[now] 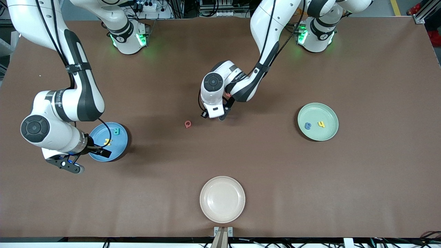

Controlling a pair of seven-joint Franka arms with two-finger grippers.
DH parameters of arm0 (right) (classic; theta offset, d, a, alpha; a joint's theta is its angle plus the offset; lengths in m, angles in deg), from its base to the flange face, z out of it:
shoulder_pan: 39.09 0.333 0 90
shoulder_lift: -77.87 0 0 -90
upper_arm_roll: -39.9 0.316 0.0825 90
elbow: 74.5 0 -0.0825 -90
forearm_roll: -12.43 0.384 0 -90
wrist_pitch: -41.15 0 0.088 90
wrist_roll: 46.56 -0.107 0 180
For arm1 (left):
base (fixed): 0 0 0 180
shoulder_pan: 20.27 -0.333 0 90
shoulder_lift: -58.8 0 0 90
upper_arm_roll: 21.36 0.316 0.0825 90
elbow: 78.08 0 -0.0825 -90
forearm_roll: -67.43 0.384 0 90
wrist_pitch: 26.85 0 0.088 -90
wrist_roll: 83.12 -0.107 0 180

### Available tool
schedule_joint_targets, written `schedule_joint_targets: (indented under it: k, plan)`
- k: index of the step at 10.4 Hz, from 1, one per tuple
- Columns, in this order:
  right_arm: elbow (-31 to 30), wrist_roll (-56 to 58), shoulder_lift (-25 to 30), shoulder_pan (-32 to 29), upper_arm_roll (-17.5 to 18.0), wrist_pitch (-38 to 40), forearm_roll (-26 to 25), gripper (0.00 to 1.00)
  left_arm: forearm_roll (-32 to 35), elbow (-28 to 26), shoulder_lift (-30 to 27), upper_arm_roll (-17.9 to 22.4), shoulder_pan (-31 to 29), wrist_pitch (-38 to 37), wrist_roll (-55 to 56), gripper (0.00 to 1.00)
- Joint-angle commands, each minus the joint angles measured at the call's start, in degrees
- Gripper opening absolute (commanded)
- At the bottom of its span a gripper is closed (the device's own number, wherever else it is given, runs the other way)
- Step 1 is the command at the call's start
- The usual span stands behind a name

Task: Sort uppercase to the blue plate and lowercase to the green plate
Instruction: 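Close the left gripper fingers around the blue lowercase m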

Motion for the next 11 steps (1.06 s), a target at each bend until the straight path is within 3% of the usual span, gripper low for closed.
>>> schedule_joint_targets:
  k: [1,7,11]
  plan:
    - [-0.07,-0.91,0.92,0.07,0.22,0.90,-0.78,1.00,-1.11,-0.83,0.04,0.16,0.23,0.09,-1.40,0.35]
    - [-0.07,-3.54,0.83,1.12,0.22,0.81,-0.69,1.00,-0.67,-0.66,-0.57,0.25,0.14,0.00,-2.10,0.26]
    - [0.02,-6.34,0.66,2.08,0.22,0.73,-0.51,1.00,-0.67,-0.48,-4.08,0.60,-1.87,-6.74,-10.51,0.24]
